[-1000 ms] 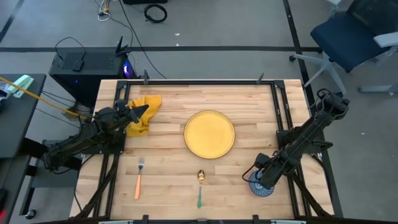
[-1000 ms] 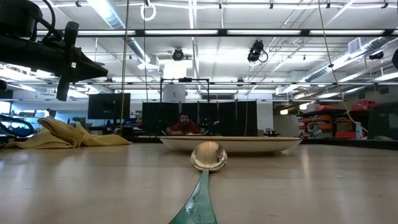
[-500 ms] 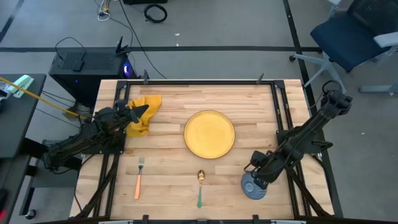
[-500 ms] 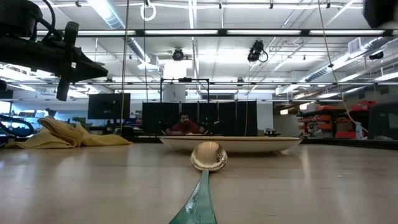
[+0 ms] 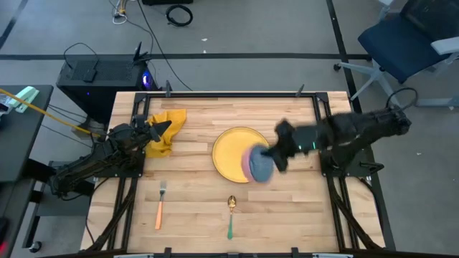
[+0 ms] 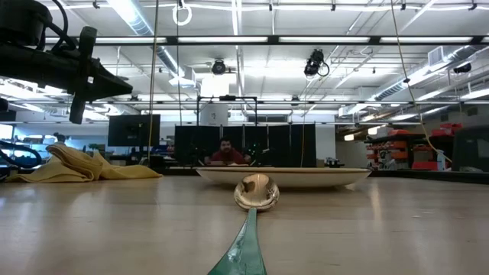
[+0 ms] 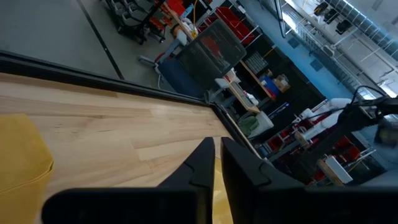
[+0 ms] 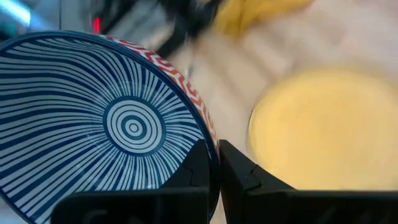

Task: Set table place
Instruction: Put the blue bowl on the gold plate

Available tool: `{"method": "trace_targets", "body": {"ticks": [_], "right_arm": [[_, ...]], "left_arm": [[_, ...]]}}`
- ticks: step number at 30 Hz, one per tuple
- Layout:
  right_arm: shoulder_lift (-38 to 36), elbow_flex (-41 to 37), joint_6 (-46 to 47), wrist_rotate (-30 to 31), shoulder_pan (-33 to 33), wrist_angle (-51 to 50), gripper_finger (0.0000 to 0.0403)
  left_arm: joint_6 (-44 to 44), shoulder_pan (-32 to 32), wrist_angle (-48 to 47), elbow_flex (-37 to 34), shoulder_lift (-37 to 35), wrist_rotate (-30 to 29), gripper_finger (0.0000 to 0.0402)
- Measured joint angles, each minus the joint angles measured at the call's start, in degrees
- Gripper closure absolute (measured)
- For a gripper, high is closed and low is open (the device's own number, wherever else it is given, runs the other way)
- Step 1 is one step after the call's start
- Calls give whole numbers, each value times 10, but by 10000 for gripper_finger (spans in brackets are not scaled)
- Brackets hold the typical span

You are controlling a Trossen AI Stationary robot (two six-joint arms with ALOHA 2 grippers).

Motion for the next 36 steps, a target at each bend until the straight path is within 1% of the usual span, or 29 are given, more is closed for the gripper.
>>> {"method": "trace_targets", "body": {"ticks": [3,6,10,13,17,21,24,29,36], "right_arm": [[21,59,-36,-1,-88,-13,391],[48,111,-53,-14,-173,-20,391],[100,182,-57,-42,-256,-30,391],[154,230,-50,-62,-290,-53,391],[235,262,-52,-106,-298,-133,391],[308,248,-93,-154,-297,-263,391],[336,229,-96,-152,-297,-312,391],[343,169,-77,-154,-289,-235,391],[316,33,-68,-174,-290,-128,391]], "left_arm": [[0,0,0,0,0,0,361],[0,0,0,0,0,0,362],[0,0,0,0,0,0,368],[0,0,0,0,0,0,372],[0,0,0,0,0,0,369],[0,0,0,0,0,0,363],[0,0,0,0,0,0,361],[0,0,0,0,0,0,367],[0,0,0,0,0,0,370]]}}
